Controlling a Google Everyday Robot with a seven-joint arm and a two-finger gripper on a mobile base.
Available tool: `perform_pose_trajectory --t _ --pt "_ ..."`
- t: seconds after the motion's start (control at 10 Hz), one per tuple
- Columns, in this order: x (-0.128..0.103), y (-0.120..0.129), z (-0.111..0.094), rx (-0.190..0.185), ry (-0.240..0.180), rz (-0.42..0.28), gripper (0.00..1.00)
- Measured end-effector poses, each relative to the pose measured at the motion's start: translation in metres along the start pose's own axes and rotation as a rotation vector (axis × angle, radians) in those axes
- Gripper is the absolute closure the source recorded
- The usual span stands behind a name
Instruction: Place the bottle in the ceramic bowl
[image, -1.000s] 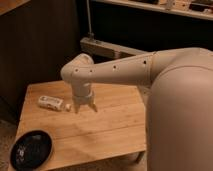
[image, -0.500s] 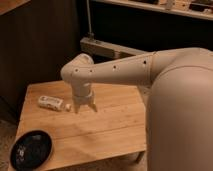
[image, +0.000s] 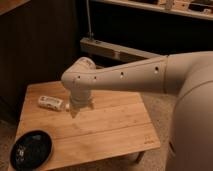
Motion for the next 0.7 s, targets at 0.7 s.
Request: perform_pose_trajectory --t 0.7 --pt "0.0011 0.0105 -0.0054 -0.007 -0.050 -0.186 0.35"
